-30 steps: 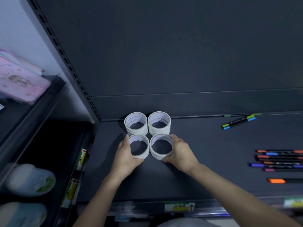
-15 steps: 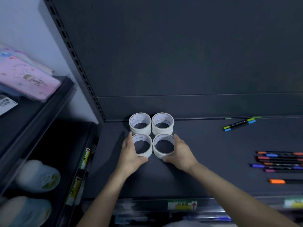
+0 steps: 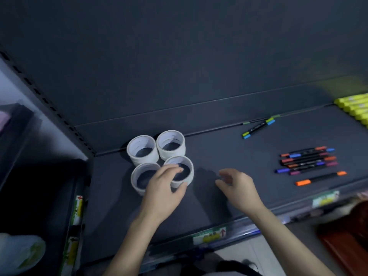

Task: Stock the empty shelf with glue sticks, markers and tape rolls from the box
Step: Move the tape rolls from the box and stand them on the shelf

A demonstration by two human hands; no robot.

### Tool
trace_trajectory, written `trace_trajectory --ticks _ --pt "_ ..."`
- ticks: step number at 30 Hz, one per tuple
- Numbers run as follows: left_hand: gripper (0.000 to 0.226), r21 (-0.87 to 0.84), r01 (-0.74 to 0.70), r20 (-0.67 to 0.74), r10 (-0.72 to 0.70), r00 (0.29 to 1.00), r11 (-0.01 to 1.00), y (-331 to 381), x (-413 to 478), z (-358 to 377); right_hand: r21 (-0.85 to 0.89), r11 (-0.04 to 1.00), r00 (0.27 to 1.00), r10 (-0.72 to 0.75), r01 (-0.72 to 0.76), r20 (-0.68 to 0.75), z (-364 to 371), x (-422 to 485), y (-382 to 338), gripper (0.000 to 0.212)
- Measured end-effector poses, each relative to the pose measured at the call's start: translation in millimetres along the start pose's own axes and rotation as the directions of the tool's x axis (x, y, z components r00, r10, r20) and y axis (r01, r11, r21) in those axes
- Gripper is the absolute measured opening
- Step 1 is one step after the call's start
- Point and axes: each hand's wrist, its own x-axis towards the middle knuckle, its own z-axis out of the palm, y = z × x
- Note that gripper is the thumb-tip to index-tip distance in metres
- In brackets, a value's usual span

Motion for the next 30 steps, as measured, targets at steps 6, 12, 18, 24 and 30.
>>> trace_trajectory --ticks 6,12,18,24,30 --pt "0.026 -0.233 0.096 0.127 -0.067 0.99 0.968 44.4 0.8 37.0 0.1 0.99 0.99 0.11 -0.101 -0.093 -42.0 -26.2 34.3 0.024" --pt "0.027 -0.301 0.054 0.264 0.029 0.964 0.952 122.7 1.6 93.5 0.151 0.974 0.942 0.205 -0.169 -0.265 -110.9 -62.2 95.4 0.019" --pt "0.025 -0.236 -0.099 0.412 0.192 0.891 0.967 206.8 -17.5 166.5 0.194 0.948 0.875 0.308 -0.251 -0.373 -182.3 -120.5 175.5 0.02" --pt "0.023 -0.271 -0.155 0.569 0.288 0.77 0.95 285.8 -49.0 244.6 0.216 0.912 0.798 0.41 -0.349 -0.442 -243.5 -185.8 259.2 0.016" --pt "0.024 -0.344 -0.139 0.644 0.341 0.685 0.929 363.8 -73.9 316.8 0.338 0.831 0.642 0.557 -0.443 -0.528 -296.9 -250.8 323.6 0.019"
